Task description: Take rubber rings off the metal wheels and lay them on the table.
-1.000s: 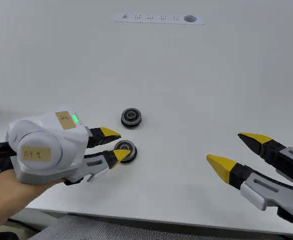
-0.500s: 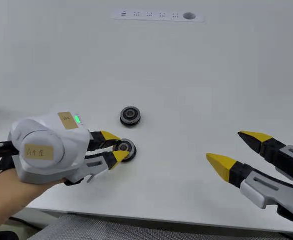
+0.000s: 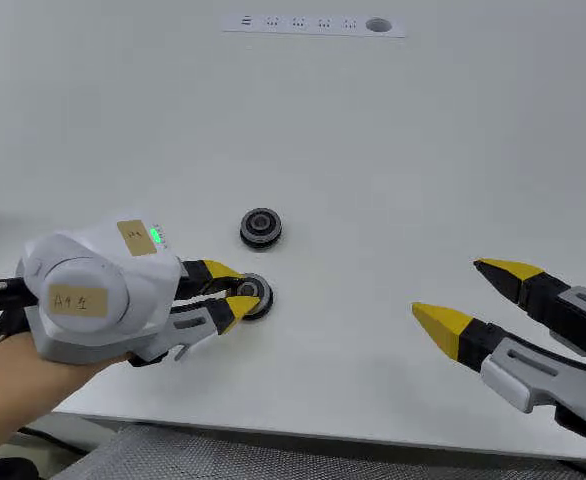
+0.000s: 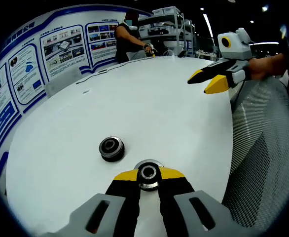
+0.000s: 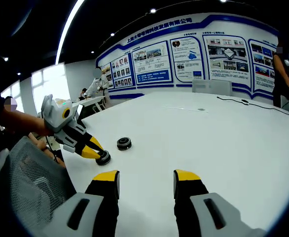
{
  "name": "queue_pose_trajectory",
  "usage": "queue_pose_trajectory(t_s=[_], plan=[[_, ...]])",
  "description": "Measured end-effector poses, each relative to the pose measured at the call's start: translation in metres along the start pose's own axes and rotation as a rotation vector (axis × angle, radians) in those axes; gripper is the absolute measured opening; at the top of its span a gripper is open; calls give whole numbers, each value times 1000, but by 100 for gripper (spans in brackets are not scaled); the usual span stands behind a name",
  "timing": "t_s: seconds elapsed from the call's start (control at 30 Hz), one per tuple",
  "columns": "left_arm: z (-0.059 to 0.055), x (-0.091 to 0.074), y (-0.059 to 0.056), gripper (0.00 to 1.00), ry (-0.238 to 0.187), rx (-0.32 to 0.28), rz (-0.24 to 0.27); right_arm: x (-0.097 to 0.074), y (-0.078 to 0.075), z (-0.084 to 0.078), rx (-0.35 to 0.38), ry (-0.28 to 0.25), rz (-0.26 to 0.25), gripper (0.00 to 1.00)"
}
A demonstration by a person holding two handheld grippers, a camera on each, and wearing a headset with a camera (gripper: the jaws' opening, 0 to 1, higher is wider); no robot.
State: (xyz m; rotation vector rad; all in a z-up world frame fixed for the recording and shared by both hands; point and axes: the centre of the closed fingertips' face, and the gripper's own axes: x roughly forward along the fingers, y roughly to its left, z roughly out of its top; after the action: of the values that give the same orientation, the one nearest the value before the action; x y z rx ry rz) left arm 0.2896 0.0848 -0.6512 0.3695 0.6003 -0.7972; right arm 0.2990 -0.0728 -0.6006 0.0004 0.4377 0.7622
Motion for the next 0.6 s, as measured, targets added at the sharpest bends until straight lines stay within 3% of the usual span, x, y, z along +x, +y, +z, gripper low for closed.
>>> queue_pose_trajectory(t_s=[0.13,0.23,0.33,0.47,0.6], plan=[[0,0,0,14,3,18,-2,10,14,11,151,-42,56,43],[-1,0,1,14,4,23,-7,25,32,24,277,-90,137,43],[-1,0,1,14,5,32,-12,41,45,25,365,-84,201,45],[-1,1,0,14,10,38,-20,58,60,26,386,-73,247,46],[-1,1,0,14,15,40,-26,74,76,19,403,-30,290,46]])
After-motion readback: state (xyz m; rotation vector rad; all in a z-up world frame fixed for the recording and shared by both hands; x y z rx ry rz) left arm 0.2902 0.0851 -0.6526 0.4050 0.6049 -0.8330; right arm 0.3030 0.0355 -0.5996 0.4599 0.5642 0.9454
